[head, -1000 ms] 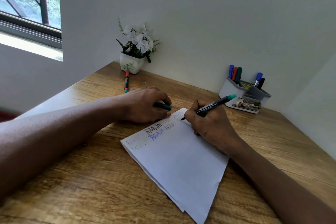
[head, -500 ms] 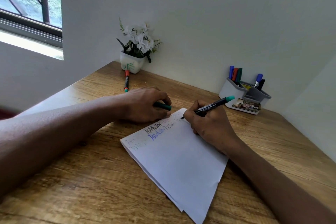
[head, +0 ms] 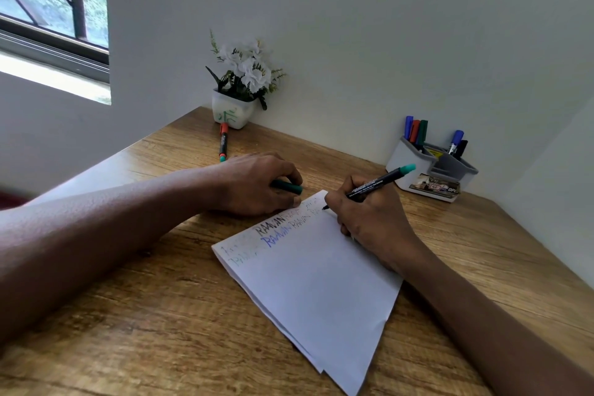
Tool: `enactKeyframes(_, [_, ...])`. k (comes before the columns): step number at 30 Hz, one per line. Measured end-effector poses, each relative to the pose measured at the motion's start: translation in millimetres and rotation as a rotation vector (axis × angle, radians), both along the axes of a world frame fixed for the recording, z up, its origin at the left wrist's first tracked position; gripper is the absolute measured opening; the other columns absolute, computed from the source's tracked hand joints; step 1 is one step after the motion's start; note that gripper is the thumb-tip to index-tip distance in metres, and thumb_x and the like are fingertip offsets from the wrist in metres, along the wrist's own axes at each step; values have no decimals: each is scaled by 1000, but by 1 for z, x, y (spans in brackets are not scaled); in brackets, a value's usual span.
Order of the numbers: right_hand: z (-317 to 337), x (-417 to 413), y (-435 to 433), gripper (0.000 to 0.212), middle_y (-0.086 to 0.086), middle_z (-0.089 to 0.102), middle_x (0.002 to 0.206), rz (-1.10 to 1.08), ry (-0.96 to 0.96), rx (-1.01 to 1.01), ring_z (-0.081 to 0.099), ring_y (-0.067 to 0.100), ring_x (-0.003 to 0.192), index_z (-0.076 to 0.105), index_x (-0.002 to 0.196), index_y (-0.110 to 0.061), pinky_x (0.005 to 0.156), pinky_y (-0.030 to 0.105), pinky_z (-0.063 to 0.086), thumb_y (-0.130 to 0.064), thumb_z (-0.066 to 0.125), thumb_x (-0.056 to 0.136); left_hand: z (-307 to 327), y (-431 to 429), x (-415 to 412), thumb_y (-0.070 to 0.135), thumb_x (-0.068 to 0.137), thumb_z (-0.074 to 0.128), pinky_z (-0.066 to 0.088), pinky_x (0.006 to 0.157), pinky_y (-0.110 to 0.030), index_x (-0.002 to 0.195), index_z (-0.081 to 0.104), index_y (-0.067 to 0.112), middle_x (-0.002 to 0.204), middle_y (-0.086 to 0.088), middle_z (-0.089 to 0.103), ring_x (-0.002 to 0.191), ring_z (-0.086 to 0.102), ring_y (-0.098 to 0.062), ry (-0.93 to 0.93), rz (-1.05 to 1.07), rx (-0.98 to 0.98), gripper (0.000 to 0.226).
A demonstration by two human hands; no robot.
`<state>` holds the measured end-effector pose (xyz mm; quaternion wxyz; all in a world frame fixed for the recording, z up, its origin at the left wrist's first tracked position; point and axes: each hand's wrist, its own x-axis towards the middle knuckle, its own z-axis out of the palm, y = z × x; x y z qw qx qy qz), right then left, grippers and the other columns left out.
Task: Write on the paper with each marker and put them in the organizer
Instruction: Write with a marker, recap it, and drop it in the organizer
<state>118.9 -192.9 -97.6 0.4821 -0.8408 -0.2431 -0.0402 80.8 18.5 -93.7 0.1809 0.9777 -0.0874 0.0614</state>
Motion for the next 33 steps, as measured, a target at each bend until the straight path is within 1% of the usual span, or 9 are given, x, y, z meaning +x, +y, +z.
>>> enactKeyframes(2, [-1,0,0,19,0,62,51,-12,-9,1,56,12,43,63,70,-8,43,21,44,-13,72,87,0,0,0,53,95,59,47,105,-40,135,56,35,144,6,51,127,51,-14,3,-4,-2,44])
enactKeyframes(6, [-1,0,0,14,2,65,56,-40,-13,-9,58,11,45,69,79,-6,46,23,47,-16,72,88,0,1,1,52,95,58,46,104,-38,136,56,34,143,5,52,127,51,-15,4,-7,0,44])
enactKeyframes(10, [-3,1,1,16,3,64,55,-54,-68,-39,58,10,45,68,75,-7,48,26,48,-18,73,86,0,1,0,52,96,58,46,104,-37,136,56,34,142,5,52,126,51,-15,4,-6,3,44])
enactKeyframes(13, [-2,1,-1,14,0,65,54,-47,-35,-39,58,10,45,68,75,-9,48,24,48,-16,73,86,-1,1,0,52,95,59,46,103,-38,134,57,36,139,6,54,124,52,-14,-8,-5,-1,42])
enactKeyframes(20, [-1,2,-2,17,-1,61,49,-57,19,-11,55,11,42,68,78,-5,42,22,43,-17,72,88,1,0,-1,51,96,58,46,101,-35,136,56,34,140,5,53,124,52,-15,3,-5,-1,43])
enactKeyframes(25, [-1,1,-2,13,4,64,57,-89,57,36,55,7,41,69,88,-2,41,18,43,-15,71,89,0,0,0,51,96,58,46,103,-36,136,55,35,141,5,53,125,51,-15,7,-3,2,43])
enactKeyframes(29, [0,0,0,15,4,65,57,-98,56,6,57,9,43,69,86,-2,43,19,44,-17,72,89,0,1,0,52,96,58,46,104,-38,136,55,35,141,5,53,126,51,-15,12,1,1,44])
enactKeyframes(31, [0,1,0,17,3,64,54,-116,50,21,57,11,42,67,83,0,41,20,43,-16,73,88,0,0,0,52,96,58,47,103,-38,136,56,36,141,5,53,124,52,-14,11,-1,-2,43])
enactKeyframes(33, [0,0,-1,16,4,64,55,-117,74,44,57,10,42,68,85,-1,40,20,43,-16,72,89,0,0,0,52,96,58,47,104,-39,136,56,36,141,5,53,125,52,-14,13,-3,-3,43])
